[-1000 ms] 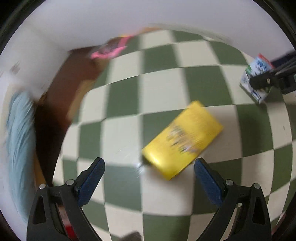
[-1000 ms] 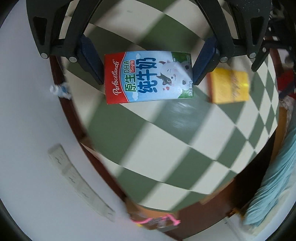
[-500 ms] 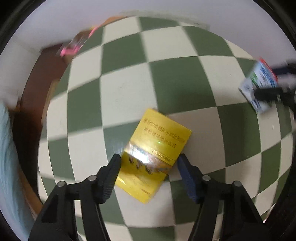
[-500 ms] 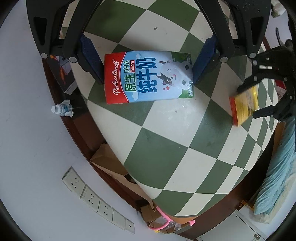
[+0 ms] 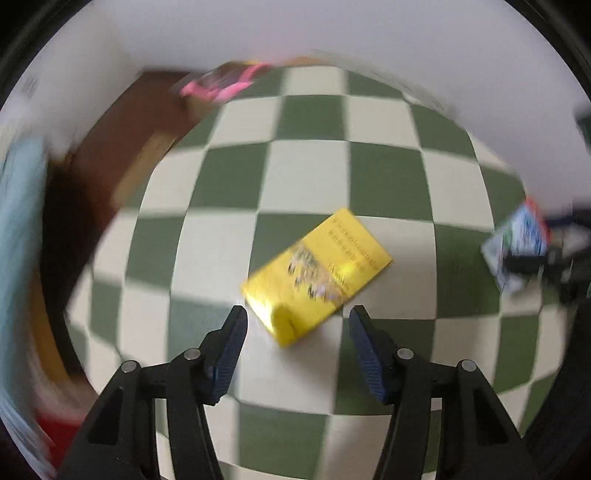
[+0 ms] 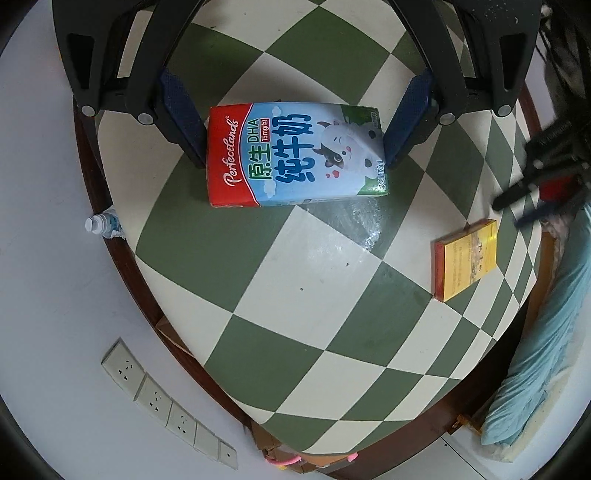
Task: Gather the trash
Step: 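Grasp the yellow box with the left gripper while the right grasps the milk carton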
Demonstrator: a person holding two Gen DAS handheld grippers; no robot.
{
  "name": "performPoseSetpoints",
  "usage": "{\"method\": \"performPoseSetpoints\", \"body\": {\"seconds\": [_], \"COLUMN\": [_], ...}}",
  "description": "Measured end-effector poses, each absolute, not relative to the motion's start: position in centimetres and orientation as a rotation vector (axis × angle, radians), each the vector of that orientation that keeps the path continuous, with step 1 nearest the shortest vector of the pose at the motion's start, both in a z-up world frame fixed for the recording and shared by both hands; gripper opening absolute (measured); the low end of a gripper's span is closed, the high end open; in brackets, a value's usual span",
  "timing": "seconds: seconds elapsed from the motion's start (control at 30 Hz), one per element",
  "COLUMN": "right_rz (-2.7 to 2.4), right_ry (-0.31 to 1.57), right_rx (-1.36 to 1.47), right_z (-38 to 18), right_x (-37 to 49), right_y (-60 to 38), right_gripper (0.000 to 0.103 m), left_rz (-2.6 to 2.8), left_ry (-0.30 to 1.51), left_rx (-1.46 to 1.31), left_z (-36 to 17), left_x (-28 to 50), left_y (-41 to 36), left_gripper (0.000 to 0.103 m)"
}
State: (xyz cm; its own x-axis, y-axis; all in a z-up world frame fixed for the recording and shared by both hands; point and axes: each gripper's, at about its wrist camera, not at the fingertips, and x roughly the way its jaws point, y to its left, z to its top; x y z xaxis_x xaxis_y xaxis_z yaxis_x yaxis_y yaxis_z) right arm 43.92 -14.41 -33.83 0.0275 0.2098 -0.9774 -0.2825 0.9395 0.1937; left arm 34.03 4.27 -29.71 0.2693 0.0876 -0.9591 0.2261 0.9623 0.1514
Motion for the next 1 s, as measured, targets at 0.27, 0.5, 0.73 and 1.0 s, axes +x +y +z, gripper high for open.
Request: {"method": "performPoseSetpoints", "body": {"seconds": [0.27,0.5,0.73,1.0], "right_rz": [0.368,0.376,0.374,0.376], "right_ry": [1.520,1.551,1.567,1.543], "right_rx": [-0.106,-0.119,-0.096,-0.080], "right_z": [-33.0,-33.3,-33.8,-33.6], "right_x": [45.7,46.4,46.5,45.8], "right_y": [-13.9,-13.9,-14.0,-14.0], "right_gripper": [0.093,0.093,0.093,0.093], "left_rz": [-0.262,-0.341,-0.392,-0.239], "left_ry": [1.399,1.471,1.498,1.481], "left_rx": [0.538,0.488,0.361,0.232], "left_z": [-33.1,-33.8,-33.6,-32.9], "left_x": [38.5,41.7,41.9,40.5], "left_y": [1.1,3.1,4.0,5.7], "left_gripper": [0.069,0.097,0.067,0.065]}}
